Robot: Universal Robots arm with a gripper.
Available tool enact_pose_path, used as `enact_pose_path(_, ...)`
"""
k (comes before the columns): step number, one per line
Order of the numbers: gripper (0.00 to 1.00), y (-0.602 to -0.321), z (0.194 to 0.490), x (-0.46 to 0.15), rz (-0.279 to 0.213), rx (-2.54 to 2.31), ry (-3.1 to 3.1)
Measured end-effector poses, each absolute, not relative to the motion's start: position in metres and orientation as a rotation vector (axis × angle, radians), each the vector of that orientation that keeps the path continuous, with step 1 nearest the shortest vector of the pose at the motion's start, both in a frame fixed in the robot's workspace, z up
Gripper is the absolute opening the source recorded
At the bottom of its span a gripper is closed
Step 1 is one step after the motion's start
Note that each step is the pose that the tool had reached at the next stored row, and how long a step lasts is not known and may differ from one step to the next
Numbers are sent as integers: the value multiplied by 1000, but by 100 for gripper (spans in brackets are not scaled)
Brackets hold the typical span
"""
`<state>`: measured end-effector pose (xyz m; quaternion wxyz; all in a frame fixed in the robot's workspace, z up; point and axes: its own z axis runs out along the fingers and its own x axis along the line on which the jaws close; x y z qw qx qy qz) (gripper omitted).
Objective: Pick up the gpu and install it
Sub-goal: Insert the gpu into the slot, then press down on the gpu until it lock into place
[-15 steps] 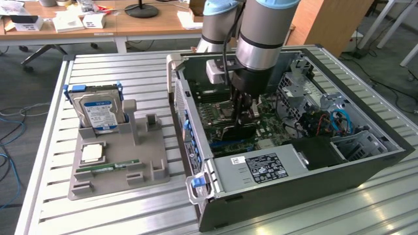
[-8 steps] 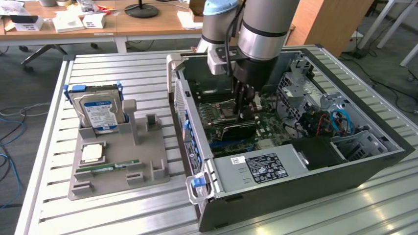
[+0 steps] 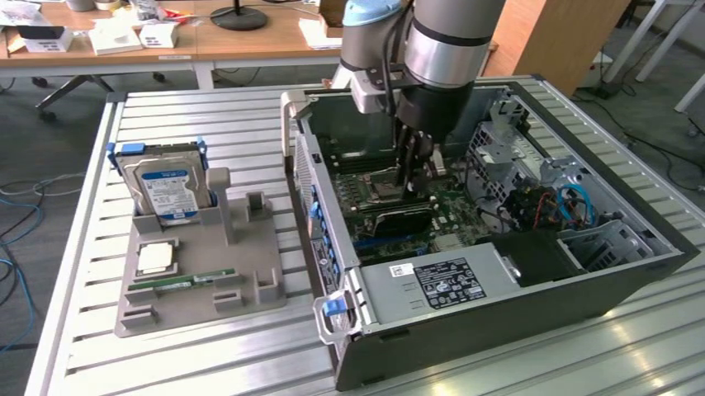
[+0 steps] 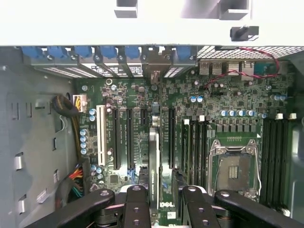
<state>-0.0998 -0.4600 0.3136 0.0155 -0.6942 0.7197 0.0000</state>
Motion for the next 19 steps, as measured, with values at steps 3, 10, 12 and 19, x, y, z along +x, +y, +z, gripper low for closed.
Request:
enact_pose_path(3,33,-460,317,-100,0,-2160,2239)
enact_pose_path(10,33,-460,323,-100,0,-2159,2239)
enact_pose_path(12,33,-460,323,-100,0,-2159,2239)
enact_pose_path(19,33,-460,323,-100,0,-2159,2239)
